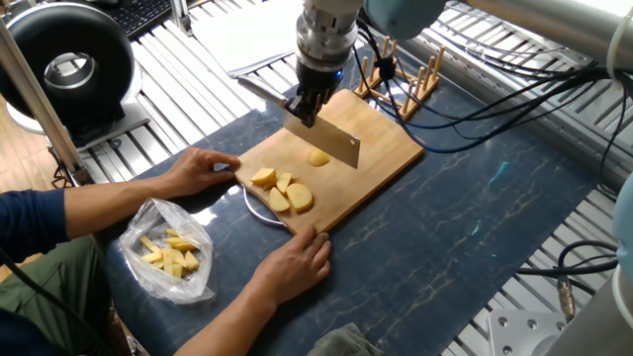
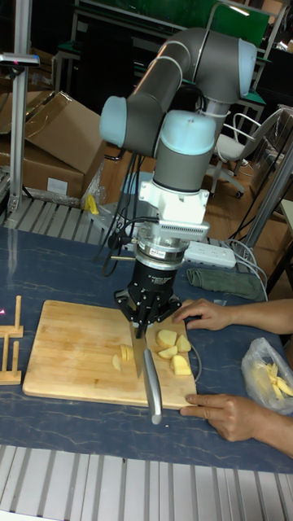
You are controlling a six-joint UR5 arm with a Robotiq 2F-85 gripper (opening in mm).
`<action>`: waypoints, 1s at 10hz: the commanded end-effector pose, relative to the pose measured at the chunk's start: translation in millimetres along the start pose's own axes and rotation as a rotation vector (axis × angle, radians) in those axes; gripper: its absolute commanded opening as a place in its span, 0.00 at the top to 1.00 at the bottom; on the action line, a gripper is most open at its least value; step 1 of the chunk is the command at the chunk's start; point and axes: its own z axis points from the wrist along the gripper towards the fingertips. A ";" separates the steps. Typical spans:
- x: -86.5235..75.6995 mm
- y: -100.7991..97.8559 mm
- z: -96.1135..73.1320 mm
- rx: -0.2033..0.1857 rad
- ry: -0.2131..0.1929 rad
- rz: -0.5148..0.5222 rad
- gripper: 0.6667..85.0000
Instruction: Chop the potatoes
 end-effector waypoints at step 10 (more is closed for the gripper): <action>-9.8 -2.8 23.9 0.000 -0.043 -0.026 1.00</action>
